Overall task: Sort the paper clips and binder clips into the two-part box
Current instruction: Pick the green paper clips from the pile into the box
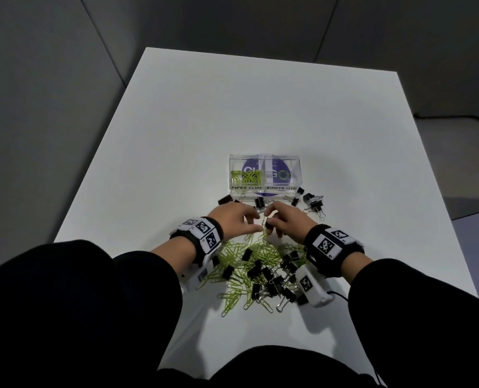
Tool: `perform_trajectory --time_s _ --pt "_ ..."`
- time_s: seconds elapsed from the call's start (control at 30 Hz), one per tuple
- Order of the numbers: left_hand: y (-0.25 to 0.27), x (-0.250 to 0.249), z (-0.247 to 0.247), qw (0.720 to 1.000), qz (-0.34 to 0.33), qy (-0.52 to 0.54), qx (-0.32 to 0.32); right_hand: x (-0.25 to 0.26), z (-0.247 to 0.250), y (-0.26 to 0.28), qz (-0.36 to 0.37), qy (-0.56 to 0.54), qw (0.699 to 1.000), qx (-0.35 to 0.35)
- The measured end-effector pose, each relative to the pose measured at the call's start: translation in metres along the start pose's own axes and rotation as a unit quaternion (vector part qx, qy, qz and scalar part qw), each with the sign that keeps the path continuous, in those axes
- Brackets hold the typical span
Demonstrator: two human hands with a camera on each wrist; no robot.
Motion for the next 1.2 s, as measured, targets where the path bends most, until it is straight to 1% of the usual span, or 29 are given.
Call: perform_trajectory --time_s 0.07,0.23,0.4,0.47,0.57,0.63,0.7,0.77,0.87,0.93,1.0,1.1,1.17,1.2 --pt "-0.001 -0.008 -0.005 0.999 -0.010 0.032 0.006 0.003 -0.003 0.001 0.002 -0.009 1.000 -0.004" --pt "0.003 -0.010 -0.007 0.997 -0.015 0.074 -0.032 0.004 -0.006 0.007 0.010 -0.019 0.999 -0.038" --pt "0.008 -0.010 -0.005 0.991 -0.026 0.114 -0.068 0.002 -0.011 0.013 0.018 -0.052 0.998 -0.005" --pt "0.010 -0.013 -0.004 0.988 -0.029 0.139 -0.064 0.002 -0.013 0.014 0.028 -0.068 0.997 -0.012" --pt "0.011 -0.015 -0.006 0.981 -0.026 0.190 -0.037 0.004 -0.014 0.014 0.027 -0.065 0.996 -0.046" --pt "0.011 -0.015 -0.007 0.980 -0.022 0.193 -0.035 0.004 -0.013 0.014 0.023 -0.068 0.996 -0.050" --pt "0.011 -0.015 -0.008 0.984 -0.012 0.174 -0.040 0.006 -0.014 0.014 0.023 -0.063 0.997 -0.045" --pt "0.011 -0.016 -0.008 0.989 -0.003 0.146 -0.026 0.007 -0.014 0.013 0.025 -0.037 0.997 -0.069" --pt "0.013 -0.014 -0.008 0.997 -0.001 0.083 0.003 0.007 -0.008 0.010 0.022 0.010 0.991 -0.129" --pt "0.016 -0.010 -0.008 0.998 0.000 0.068 -0.005 0.005 -0.002 0.008 -0.004 0.041 0.987 -0.154" --pt "0.019 -0.004 -0.006 0.997 0.009 0.075 -0.023 0.001 0.006 0.008 -0.056 0.106 0.981 -0.152" --pt "0.022 0.005 -0.002 0.995 0.014 0.094 -0.038 -0.008 0.015 0.007 -0.114 0.176 0.970 -0.124" --pt "0.025 0.011 0.000 0.990 0.019 0.132 -0.037 -0.013 0.017 0.006 -0.123 0.236 0.957 -0.116" --pt "0.027 0.014 0.001 0.987 0.020 0.154 -0.037 -0.013 0.015 0.006 -0.109 0.267 0.950 -0.117"
Point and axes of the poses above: each hand's wrist, its own y-axis away from the middle knuckle, its own z-axis out of the back of the hand, x = y × z, the point moved 1 cm from there along -y, towards the middle knuckle, and after that the axes turned 13 degrees about x, right-handed, at the moved point
